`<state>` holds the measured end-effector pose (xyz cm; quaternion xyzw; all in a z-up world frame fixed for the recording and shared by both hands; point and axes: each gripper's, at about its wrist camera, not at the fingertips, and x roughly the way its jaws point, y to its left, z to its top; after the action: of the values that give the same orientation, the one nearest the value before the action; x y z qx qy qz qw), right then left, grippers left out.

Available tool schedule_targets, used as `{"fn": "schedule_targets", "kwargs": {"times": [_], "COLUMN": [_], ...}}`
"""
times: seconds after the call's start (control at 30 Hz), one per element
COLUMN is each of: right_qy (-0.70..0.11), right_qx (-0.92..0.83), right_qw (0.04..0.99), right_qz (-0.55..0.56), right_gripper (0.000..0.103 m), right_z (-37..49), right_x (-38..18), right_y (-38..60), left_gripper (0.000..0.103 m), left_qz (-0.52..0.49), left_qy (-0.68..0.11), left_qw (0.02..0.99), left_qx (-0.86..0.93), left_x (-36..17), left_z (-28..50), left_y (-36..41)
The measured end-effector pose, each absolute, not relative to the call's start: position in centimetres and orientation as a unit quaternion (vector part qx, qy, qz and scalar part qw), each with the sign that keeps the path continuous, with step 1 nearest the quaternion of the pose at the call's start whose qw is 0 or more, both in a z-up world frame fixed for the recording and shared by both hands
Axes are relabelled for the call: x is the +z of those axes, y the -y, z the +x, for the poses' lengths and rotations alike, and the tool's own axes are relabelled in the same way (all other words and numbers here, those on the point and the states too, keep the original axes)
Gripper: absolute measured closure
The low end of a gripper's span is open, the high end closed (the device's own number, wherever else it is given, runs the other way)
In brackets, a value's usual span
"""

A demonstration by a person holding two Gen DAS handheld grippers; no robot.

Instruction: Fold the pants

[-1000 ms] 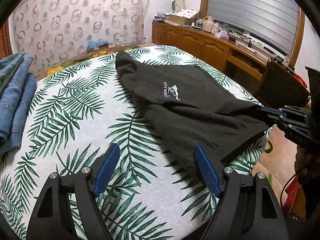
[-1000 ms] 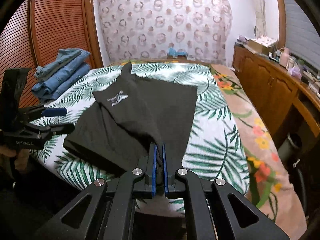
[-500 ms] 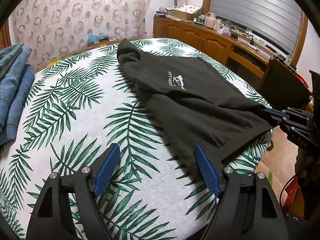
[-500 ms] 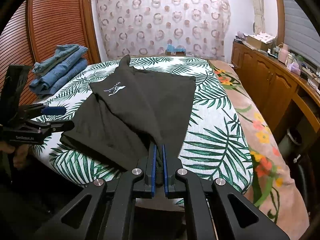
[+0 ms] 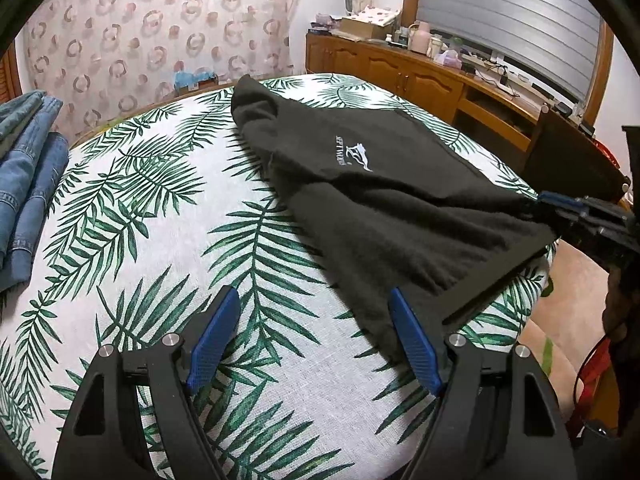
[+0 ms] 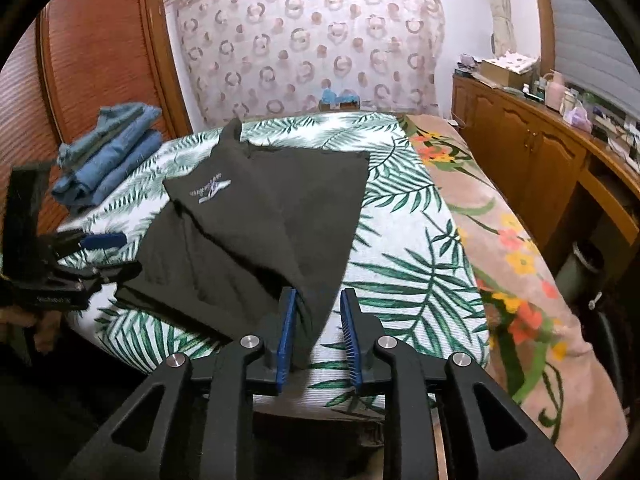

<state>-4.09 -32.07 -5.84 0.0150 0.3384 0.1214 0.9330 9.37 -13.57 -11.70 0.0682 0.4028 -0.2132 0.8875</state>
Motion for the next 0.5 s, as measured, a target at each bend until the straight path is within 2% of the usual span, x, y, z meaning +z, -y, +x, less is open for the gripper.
{"fn": "schedule_targets", "kwargs": {"times": [0.37, 0.43, 0.5], "right_qy": [-0.304, -0.301, -0.299], "right_qx": [0.131, 0.140, 0.150], "right_qw": [0.944, 0.943, 0.942], "right_qz": [0.000, -0.004, -0.011], "right_gripper": [0.074, 0.068, 0.067], "right_z": [-3.3, -2.9, -2.3], "right_x": [-3.3, -3.1, -3.0], "right_y": [31.3, 30.6, 29.6], "left_gripper": [0.024, 0.024, 0.024], "left_qz": [0.051, 0.048, 0.042], "left_qy": [-0.383, -0.374, -0.367], "left_qw": [0.899, 0.903, 0.906], "left_qx": [-0.205, -0.205, -0.207], "left_x": [-10.7, -10.1, -9.5], "left_z": [9.2, 9.0, 8.9], "left_y": [12.6, 12.3, 11.9]}}
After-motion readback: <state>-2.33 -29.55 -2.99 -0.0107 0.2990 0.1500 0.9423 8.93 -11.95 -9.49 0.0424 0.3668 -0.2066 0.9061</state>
